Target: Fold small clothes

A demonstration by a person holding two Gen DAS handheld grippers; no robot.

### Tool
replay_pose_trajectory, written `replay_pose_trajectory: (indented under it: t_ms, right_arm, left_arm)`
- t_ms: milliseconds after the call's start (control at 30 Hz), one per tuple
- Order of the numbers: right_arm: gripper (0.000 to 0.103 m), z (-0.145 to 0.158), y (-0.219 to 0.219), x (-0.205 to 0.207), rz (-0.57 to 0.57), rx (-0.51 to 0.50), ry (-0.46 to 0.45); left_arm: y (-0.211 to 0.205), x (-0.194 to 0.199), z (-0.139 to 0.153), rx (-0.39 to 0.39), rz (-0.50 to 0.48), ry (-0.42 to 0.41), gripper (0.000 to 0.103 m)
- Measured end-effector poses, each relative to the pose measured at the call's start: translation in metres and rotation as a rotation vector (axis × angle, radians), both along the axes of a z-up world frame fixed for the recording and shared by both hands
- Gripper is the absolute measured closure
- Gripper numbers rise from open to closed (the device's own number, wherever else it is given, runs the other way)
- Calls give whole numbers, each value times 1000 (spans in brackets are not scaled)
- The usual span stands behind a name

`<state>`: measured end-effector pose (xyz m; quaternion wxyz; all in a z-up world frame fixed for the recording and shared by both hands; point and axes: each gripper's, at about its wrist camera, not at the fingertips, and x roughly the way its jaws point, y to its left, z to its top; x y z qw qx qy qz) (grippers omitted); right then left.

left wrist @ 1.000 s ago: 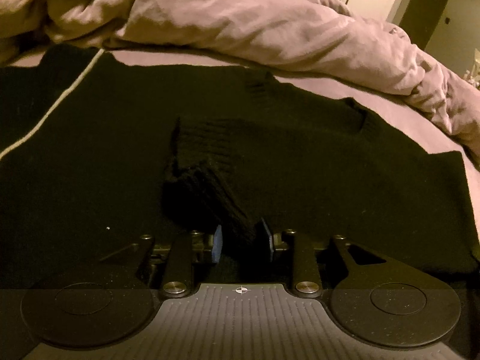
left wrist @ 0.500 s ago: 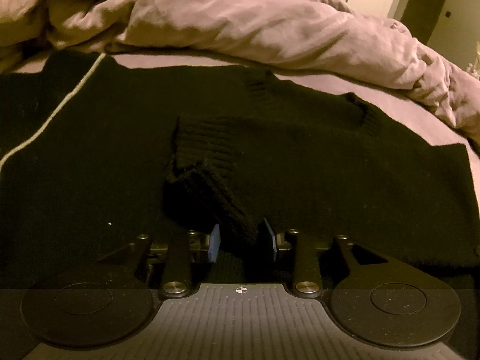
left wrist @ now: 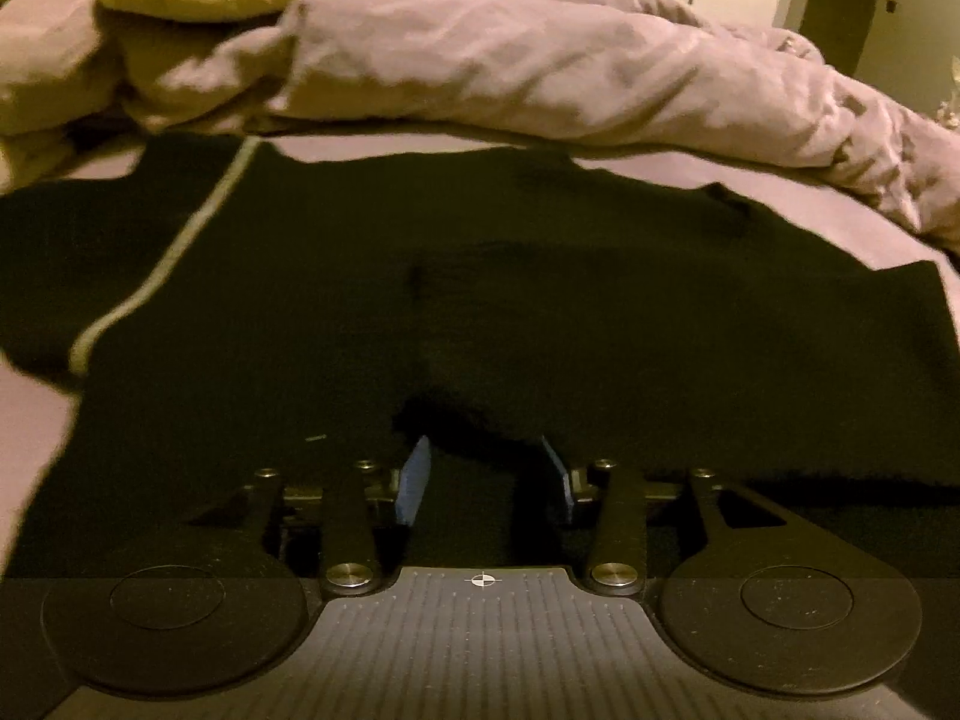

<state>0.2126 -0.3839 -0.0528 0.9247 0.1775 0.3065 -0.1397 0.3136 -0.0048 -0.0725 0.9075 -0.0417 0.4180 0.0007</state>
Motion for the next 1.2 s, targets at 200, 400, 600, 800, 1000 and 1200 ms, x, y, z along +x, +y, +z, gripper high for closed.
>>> replay_pose_trajectory:
  t_ms: [200,400,600,800,1000,1200]
  right_arm:
    - [80,18,30,1,85,-79,-49]
    - [80,16,56,36,160,-106,-61]
    - [80,-1,72,64,198,-154,-28]
    - [79,-26,58,66,172,-110,-22]
    - [78,-25,66,63,172,-154,-24]
    - [78,-25,65,64,168,-148,-30]
  left_arm:
    - [16,-12,2,-15,-2,-5,48]
    - [20,3,10,-69,33,-36,39]
    - [20,37,-8,-77,66,0,33]
    - [3,46,-9,-17,31,-31,54]
    - [2,48,-8,-1,57,-39,73]
    - [9,46,3,-22,55,-65,91]
